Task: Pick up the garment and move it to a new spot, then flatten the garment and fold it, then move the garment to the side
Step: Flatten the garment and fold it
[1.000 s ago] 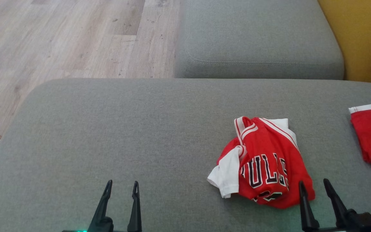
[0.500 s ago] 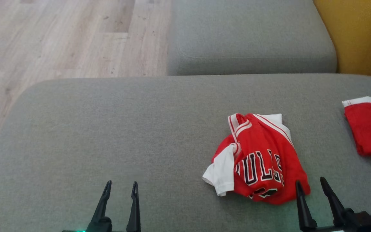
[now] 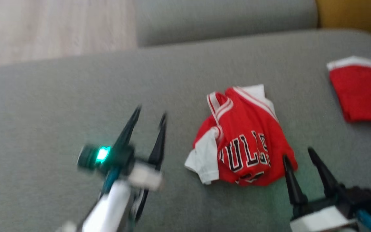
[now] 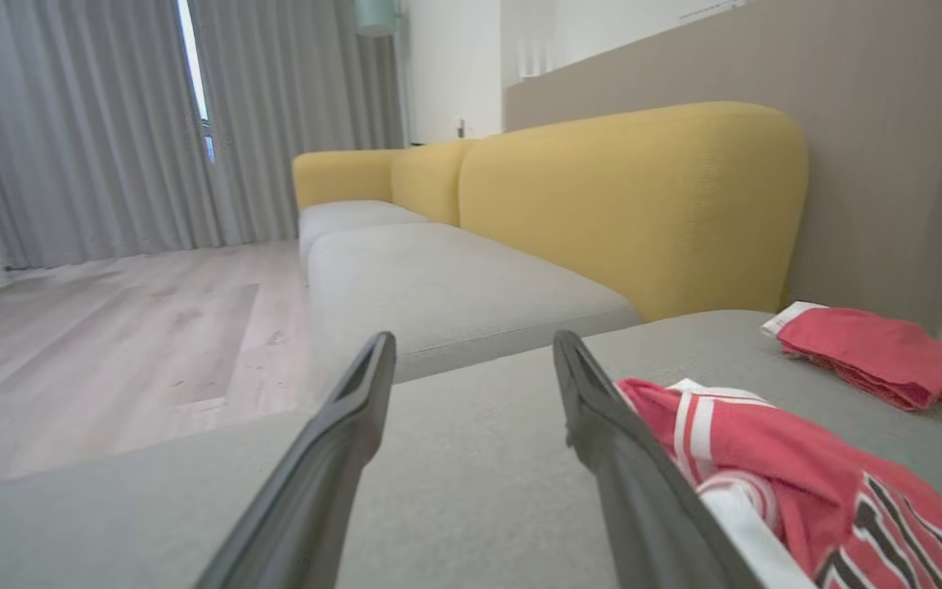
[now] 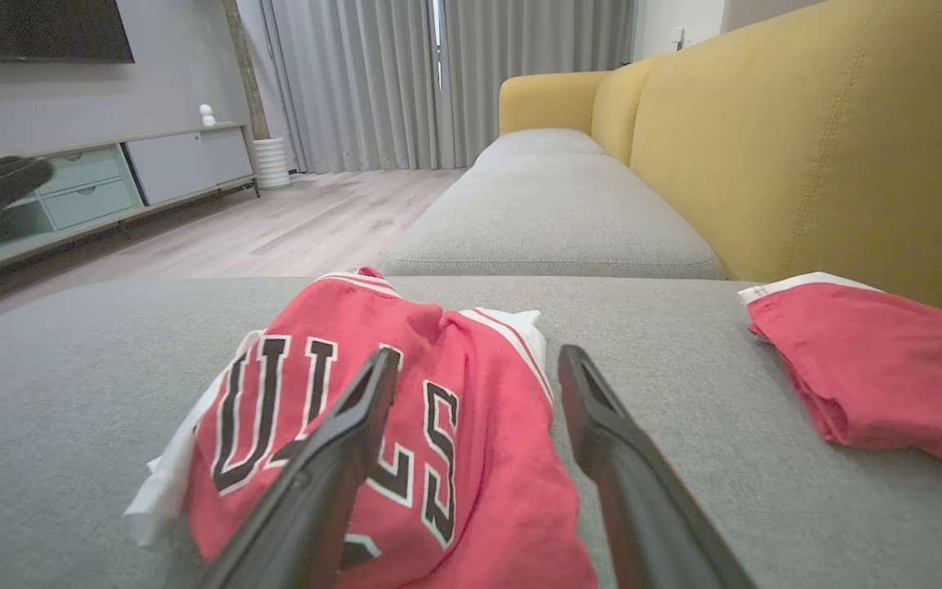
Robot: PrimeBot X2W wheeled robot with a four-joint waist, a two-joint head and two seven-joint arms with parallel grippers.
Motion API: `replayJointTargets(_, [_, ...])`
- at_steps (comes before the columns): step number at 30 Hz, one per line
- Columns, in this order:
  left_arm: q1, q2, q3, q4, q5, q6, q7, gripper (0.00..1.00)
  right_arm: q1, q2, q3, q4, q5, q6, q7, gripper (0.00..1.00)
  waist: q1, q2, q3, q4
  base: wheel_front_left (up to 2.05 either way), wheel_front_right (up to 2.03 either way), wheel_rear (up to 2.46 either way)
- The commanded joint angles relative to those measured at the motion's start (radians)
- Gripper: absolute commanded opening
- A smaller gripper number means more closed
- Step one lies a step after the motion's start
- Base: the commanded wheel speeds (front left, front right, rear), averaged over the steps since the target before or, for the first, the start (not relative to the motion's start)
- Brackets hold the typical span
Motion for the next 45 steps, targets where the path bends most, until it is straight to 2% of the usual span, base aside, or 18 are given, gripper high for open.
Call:
replayJointTargets(1, [-0.087,-0.003,0.014,-0.007,-0.012,-0.004,-0.005,1.00,-0.065,-0.025,0.027,-0.038,0.008,0.007,0.000,1.00,-0.0001,0.0000,0.085,-0.058,0.00,0.00,0.00])
replayJointTargets(4, [-0.251,-0.003,-0.064,0.084,-0.072,-0.007,0.039,1.00,-0.109,-0.038,0.047,-0.048,0.011,0.007,0.000,1.00,-0.0001,0.0000,0.153,-0.091,0.00,0.00,0.00])
replayJointTargets(6, [-0.354,-0.003,-0.121,0.136,-0.129,0.006,0.084,1.00,-0.138,-0.044,0.060,-0.052,0.013,0.007,0.000,1.00,-0.0001,0.0000,0.191,-0.109,0.00,0.00,0.00])
replayJointTargets(11, [-0.554,-0.003,-0.287,0.253,-0.311,0.017,0.220,1.00,-0.197,-0.047,0.095,-0.054,0.022,0.007,0.000,1.00,-0.0001,0.0000,0.261,-0.150,0.00,0.00,0.00])
replayJointTargets(15, [-0.637,-0.003,-0.416,0.348,-0.430,-0.009,0.322,1.00,-0.228,-0.044,0.116,-0.050,0.028,0.007,0.000,1.00,-0.0001,0.0000,0.290,-0.177,0.00,0.00,0.00])
replayJointTargets(18, [-0.670,-0.003,-0.496,0.423,-0.478,-0.017,0.397,1.00,-0.241,-0.039,0.124,-0.047,0.031,0.007,0.000,1.00,-0.0001,0.0000,0.302,-0.194,0.00,0.00,0.00])
replayJointTargets(22, [-0.675,-0.003,-0.551,0.460,-0.554,-0.035,0.416,1.00,-0.245,-0.030,0.123,-0.043,0.032,0.007,0.000,1.00,-0.0001,0.0000,0.303,-0.210,0.00,0.00,0.00])
replayJointTargets(23, [-0.675,-0.003,-0.563,0.457,-0.573,-0.047,0.408,0.92,-0.245,-0.028,0.121,-0.042,0.032,0.007,0.000,1.00,-0.0001,0.0000,0.301,-0.212,0.00,0.00,0.00])
replayJointTargets(24, [-0.678,-0.003,-0.575,0.455,-0.586,-0.058,0.393,0.35,-0.244,-0.026,0.119,-0.042,0.031,0.007,0.000,1.00,-0.0001,0.0000,0.297,-0.214,0.00,0.00,0.00])
replayJointTargets(25, [-0.682,-0.003,-0.588,0.453,-0.595,-0.065,0.376,0.00,-0.242,-0.024,0.119,-0.040,0.030,0.007,0.000,1.00,-0.0001,0.0000,0.291,-0.215,0.00,0.00,0.00])
replayJointTargets(31, [-0.745,-0.003,-0.656,0.409,-0.615,-0.081,0.199,0.00,-0.229,-0.010,0.124,-0.029,0.030,0.007,0.000,1.00,-0.0001,0.0000,0.224,-0.222,0.00,0.00,0.00])
replayJointTargets(32, [-0.745,-0.003,-0.656,0.409,-0.615,-0.081,0.199,0.00,-0.229,-0.010,0.124,-0.029,0.030,0.007,0.000,1.00,-0.0001,0.0000,0.224,-0.222,0.00,0.00,0.00])
replayJointTargets(38, [-0.893,-0.003,-0.685,0.358,-0.627,-0.087,0.033,0.00,-0.203,0.002,0.139,-0.018,0.027,0.007,0.000,1.00,-0.0001,0.0000,0.123,-0.238,0.00,0.00,0.00])
replayJointTargets(43, [-1.050,-0.003,-0.628,0.311,-0.612,-0.071,-0.007,0.00,-0.171,0.007,0.123,-0.020,0.021,0.007,0.000,1.00,-0.0001,0.0000,0.061,-0.230,0.00,0.00,0.00])
replayJointTargets(45, [-1.082,-0.003,-0.527,0.242,-0.558,-0.052,-0.009,0.00,-0.157,0.008,0.107,-0.027,0.017,0.007,0.000,1.00,-0.0001,0.0000,0.042,-0.211,0.00,0.00,0.00])
